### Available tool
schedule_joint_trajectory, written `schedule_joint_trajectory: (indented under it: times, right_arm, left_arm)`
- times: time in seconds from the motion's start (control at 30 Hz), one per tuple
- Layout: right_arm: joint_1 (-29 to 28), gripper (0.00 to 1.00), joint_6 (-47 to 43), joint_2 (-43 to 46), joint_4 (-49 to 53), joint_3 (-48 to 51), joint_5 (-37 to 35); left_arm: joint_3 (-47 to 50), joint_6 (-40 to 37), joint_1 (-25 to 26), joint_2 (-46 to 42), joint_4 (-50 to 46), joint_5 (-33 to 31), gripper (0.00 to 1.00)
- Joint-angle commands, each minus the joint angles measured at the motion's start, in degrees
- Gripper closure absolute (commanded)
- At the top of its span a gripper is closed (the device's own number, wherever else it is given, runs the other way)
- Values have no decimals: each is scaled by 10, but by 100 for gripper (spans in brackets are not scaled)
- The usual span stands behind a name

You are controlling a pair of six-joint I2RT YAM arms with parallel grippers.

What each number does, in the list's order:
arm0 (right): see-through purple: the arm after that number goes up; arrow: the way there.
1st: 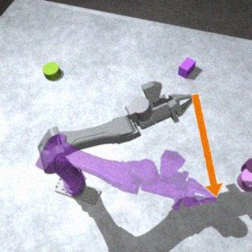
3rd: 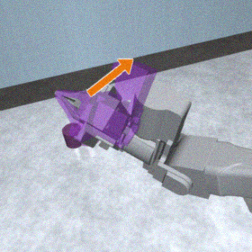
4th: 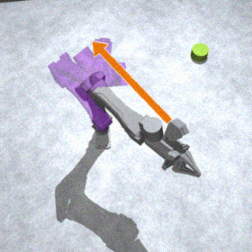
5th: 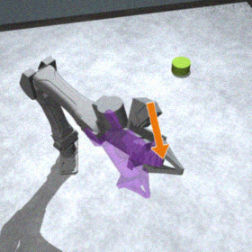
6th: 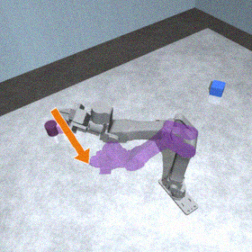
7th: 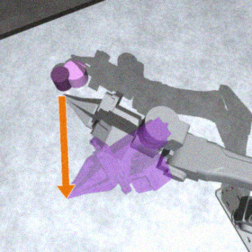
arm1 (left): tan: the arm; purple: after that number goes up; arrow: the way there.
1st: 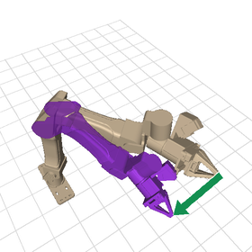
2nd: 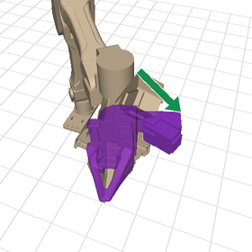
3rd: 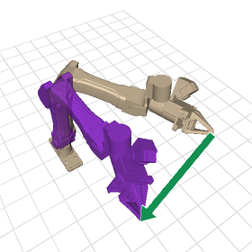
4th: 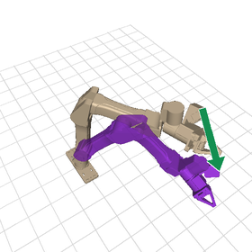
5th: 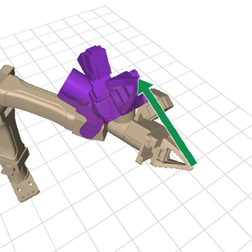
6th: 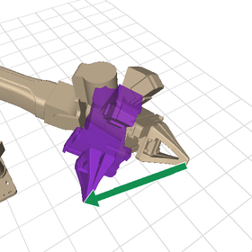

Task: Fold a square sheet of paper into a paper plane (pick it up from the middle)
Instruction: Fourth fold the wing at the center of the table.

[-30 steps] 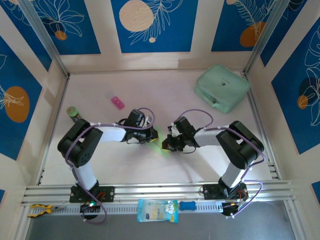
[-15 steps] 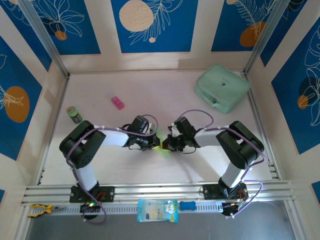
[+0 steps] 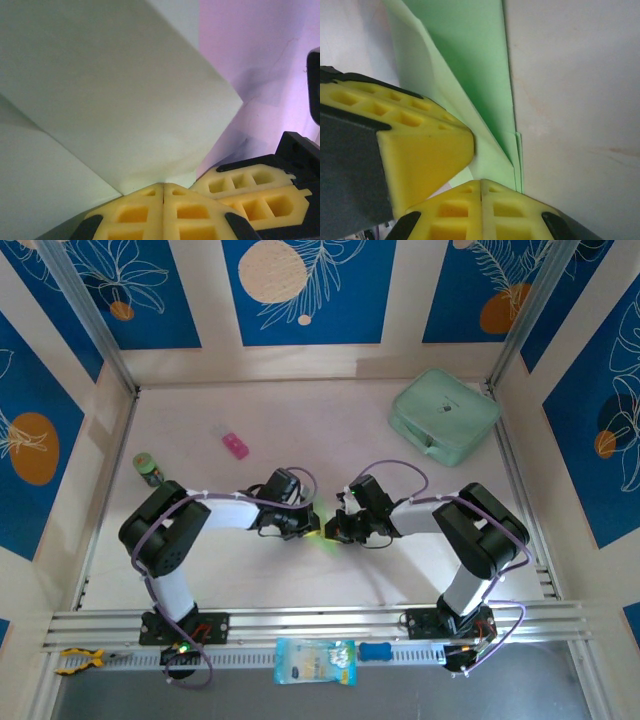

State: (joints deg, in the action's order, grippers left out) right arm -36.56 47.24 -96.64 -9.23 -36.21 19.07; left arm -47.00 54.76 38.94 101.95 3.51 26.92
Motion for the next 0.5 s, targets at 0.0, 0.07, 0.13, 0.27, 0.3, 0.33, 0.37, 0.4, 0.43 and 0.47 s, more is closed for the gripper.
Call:
schedule_joint_trajectory:
  times: [0.0, 0.07, 0.13, 0.27, 0.3, 0.33, 0.37, 0.4, 0.43, 0.47]
  right_arm:
    - [1, 99, -5, -18, 94, 32, -31]
    - [1, 99, -7, -19, 93, 33, -29]
    - [1, 99, -7, -19, 93, 33, -28]
    - [1, 99, -8, -19, 93, 35, -26]
    - [1, 99, -9, -19, 93, 35, -26]
    - [1, 99, -9, -19, 93, 34, -26]
    - [2, 99, -9, -19, 93, 35, -26]
    - [2, 99, -10, -20, 93, 36, -24]
    - [2, 99, -10, -20, 93, 35, -25]
    - [1, 99, -10, -20, 93, 36, -24]
  left_arm:
    - [-4, -16, -30, 13, -48, -72, 100]
    - [-6, -18, -36, 16, -42, -66, 99]
    - [-9, -21, -42, 18, -40, -61, 99]
    - [-17, -32, -58, 23, -38, -50, 98]
    - [-20, -34, -62, 24, -39, -48, 98]
    - [-22, -38, -65, 25, -39, -46, 98]
    - [-25, -42, -69, 27, -40, -45, 98]
    - [-28, -46, -73, 29, -42, -42, 98]
    - [-29, -49, -77, 31, -41, -40, 98]
    - [-32, -52, -81, 33, -42, -36, 97]
